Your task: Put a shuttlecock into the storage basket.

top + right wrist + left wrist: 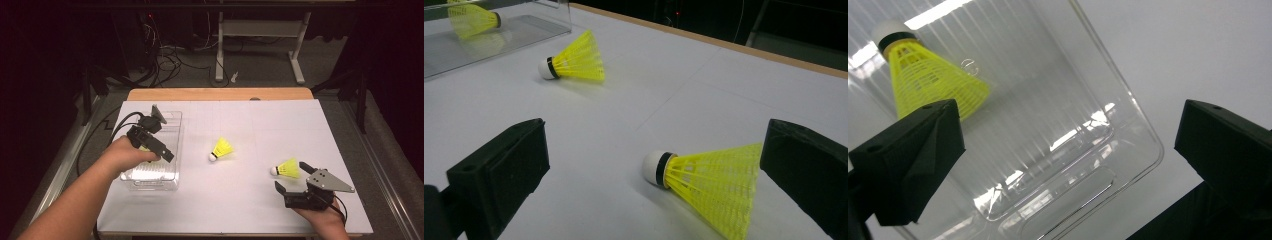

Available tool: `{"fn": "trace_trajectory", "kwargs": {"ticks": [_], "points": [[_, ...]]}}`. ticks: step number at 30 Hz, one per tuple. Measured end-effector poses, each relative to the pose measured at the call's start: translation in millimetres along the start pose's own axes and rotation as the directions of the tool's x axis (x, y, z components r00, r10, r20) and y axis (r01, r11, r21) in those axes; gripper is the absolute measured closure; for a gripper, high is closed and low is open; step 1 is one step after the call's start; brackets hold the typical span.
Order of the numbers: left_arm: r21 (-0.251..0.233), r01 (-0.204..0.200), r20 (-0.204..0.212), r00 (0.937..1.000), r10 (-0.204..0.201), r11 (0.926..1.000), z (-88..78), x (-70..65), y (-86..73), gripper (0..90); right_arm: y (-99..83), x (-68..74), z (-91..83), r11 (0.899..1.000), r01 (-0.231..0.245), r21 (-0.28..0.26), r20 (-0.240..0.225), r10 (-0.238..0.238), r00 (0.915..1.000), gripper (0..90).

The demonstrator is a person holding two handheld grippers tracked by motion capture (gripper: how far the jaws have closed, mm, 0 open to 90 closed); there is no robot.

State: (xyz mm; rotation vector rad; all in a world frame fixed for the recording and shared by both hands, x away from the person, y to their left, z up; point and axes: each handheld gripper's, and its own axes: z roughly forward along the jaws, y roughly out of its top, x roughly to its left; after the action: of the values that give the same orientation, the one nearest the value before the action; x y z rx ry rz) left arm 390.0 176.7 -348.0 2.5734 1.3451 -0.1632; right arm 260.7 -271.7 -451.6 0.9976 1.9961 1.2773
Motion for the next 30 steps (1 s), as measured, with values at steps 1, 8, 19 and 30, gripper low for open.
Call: {"fn": "trace_trajectory", "kwargs": {"ticks": [1, 8, 19, 30], "points": [[0.005, -0.004, -0.002, 1.0, 0.004, 1.0, 0.5, -1.7, 1.7, 0.6, 0.0, -0.3, -0.1, 1.0, 0.0, -0.001, 0.001, 0.0, 1.0, 0.0], [0.009, -0.018, 0.009, 0.9998, 0.018, 0.9998, 3.9, -12.3, 10.4, 0.6, 0.3, -0.7, 0.1, 1.0, 0.0, -0.002, 0.001, 0.0, 1.0, 0.0], [-0.007, -0.049, 0.027, 0.9984, 0.049, 0.9988, 2.5, -30.2, 23.5, 0.9, 1.0, -0.7, -0.1, 1.0, 0.003, -0.007, -0.002, -0.003, 1.0, 0.0], [-0.021, -0.094, 0.041, 0.9947, 0.095, 0.9953, 5.3, -53.6, 42.2, 1.1, 0.5, -0.8, -1.1, 1.0, -0.001, -0.009, -0.001, 0.001, 1.0, 0.0]]}}
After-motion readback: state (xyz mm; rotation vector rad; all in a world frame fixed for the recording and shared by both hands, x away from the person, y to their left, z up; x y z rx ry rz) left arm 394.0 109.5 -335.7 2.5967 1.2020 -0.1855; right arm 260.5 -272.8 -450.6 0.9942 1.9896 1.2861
